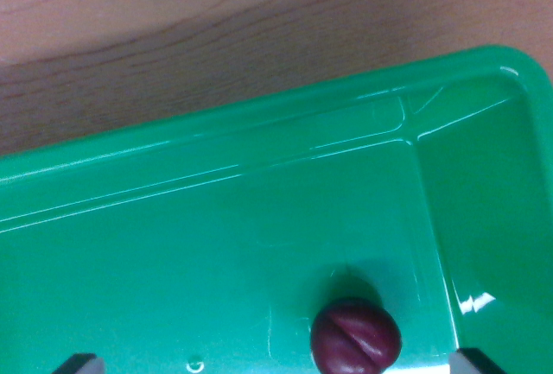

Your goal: Pick fruit

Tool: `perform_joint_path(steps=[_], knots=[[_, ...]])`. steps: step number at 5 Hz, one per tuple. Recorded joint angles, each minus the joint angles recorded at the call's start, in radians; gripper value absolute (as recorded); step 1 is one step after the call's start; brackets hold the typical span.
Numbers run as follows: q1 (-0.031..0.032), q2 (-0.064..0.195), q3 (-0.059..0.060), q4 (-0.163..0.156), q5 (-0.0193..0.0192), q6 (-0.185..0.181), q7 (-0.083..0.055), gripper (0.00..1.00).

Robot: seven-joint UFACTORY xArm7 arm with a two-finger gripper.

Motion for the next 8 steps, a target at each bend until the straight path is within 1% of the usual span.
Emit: perform_joint_path(steps=[1, 2, 3, 4, 5, 6, 7, 8], knots=[[-0.0024, 0.014, -0.002, -0.036, -0.0088, -0.047, 0.000, 0.00], [-0.0024, 0.014, -0.002, -0.036, -0.0088, -0.047, 0.000, 0.00], [-0.0047, 0.029, -0.004, -0.071, -0.0175, -0.094, 0.000, 0.00], [-0.0047, 0.029, -0.004, -0.071, -0.0175, -0.094, 0.000, 0.00], [-0.0071, 0.043, -0.006, -0.108, -0.0264, -0.141, 0.000, 0.00], [-0.0071, 0.043, -0.006, -0.108, -0.0264, -0.141, 0.000, 0.00], [-0.0094, 0.057, -0.008, -0.143, -0.0350, -0.187, 0.000, 0.00], [-0.0094, 0.057, -0.008, -0.143, -0.0350, -0.187, 0.000, 0.00]])
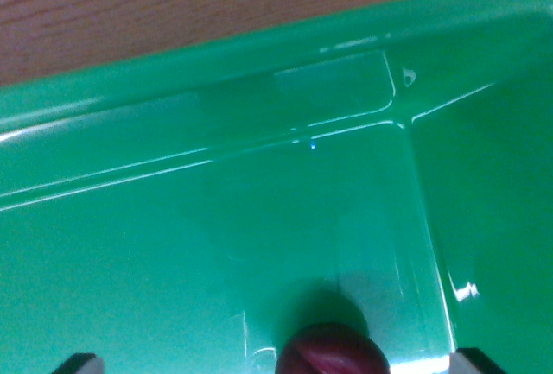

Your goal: Pick fruit

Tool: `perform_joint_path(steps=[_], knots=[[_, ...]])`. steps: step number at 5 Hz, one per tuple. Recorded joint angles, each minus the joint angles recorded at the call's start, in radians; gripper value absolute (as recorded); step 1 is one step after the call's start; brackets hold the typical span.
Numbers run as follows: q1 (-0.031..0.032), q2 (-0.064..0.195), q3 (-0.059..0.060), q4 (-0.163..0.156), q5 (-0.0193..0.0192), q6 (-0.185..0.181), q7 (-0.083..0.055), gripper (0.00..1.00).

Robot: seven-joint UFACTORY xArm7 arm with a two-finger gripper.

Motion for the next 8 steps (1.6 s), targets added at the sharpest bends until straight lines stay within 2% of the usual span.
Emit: perform_joint_path(steps=[1, 2, 3, 4, 5, 6, 7, 8], knots=[[-0.0022, 0.014, -0.002, -0.034, -0.0083, -0.044, 0.000, 0.00], [-0.0022, 0.014, -0.002, -0.034, -0.0083, -0.044, 0.000, 0.00], [-0.0044, 0.027, -0.004, -0.067, -0.0164, -0.088, 0.000, 0.00], [-0.0044, 0.027, -0.004, -0.067, -0.0164, -0.088, 0.000, 0.00], [-0.0065, 0.040, -0.005, -0.099, -0.0242, -0.129, 0.000, 0.00], [-0.0065, 0.040, -0.005, -0.099, -0.0242, -0.129, 0.000, 0.00], [-0.0084, 0.051, -0.007, -0.128, -0.0314, -0.168, 0.000, 0.00], [-0.0084, 0.051, -0.007, -0.128, -0.0314, -0.168, 0.000, 0.00]])
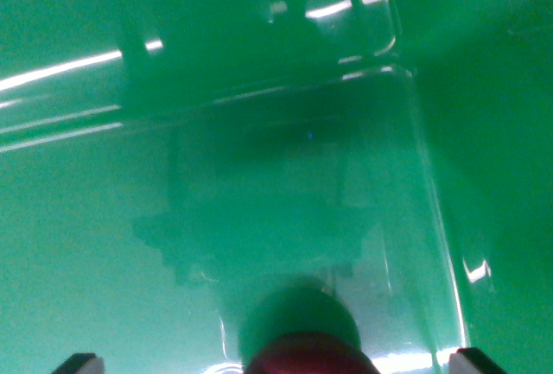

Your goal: Pick fruit

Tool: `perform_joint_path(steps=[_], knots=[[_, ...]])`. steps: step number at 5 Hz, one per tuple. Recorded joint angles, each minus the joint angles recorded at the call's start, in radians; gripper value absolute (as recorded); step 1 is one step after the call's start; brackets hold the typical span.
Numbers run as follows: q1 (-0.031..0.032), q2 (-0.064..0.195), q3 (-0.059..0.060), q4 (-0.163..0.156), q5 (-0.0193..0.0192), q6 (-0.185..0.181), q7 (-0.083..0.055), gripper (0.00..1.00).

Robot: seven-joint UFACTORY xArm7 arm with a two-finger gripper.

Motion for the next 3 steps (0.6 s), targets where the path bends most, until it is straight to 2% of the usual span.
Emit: perform_joint_path(steps=[1, 2, 3], knots=[[-0.0018, 0.011, -0.001, -0.028, -0.0068, -0.036, 0.000, 0.00], [-0.0018, 0.011, -0.001, -0.028, -0.0068, -0.036, 0.000, 0.00], [-0.0035, 0.021, -0.003, -0.053, -0.0129, -0.069, 0.000, 0.00]])
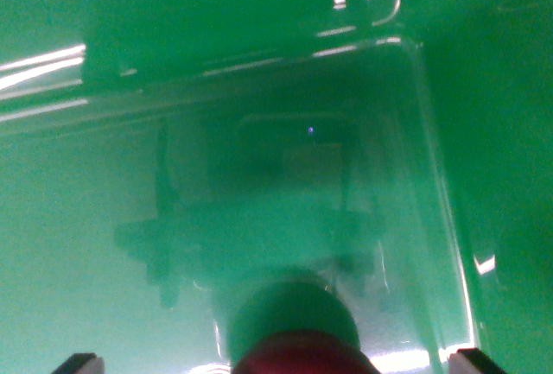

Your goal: Pick fruit

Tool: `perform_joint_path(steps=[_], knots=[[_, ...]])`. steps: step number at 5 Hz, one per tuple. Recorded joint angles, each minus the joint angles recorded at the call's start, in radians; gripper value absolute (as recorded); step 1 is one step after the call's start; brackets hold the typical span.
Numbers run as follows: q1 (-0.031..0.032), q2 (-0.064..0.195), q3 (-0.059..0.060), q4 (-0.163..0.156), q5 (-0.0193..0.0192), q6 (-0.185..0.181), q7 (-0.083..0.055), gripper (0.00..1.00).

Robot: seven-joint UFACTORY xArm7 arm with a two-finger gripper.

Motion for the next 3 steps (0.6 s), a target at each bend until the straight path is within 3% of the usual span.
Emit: perform_joint_path(steps=[1, 2, 3], knots=[[0.0000, 0.000, 0.000, 0.000, 0.0000, 0.000, 0.000, 0.00], [-0.0015, 0.009, -0.001, -0.022, -0.0055, -0.029, 0.000, 0.00], [-0.0015, 0.009, -0.001, -0.022, -0.0055, -0.029, 0.000, 0.00]])
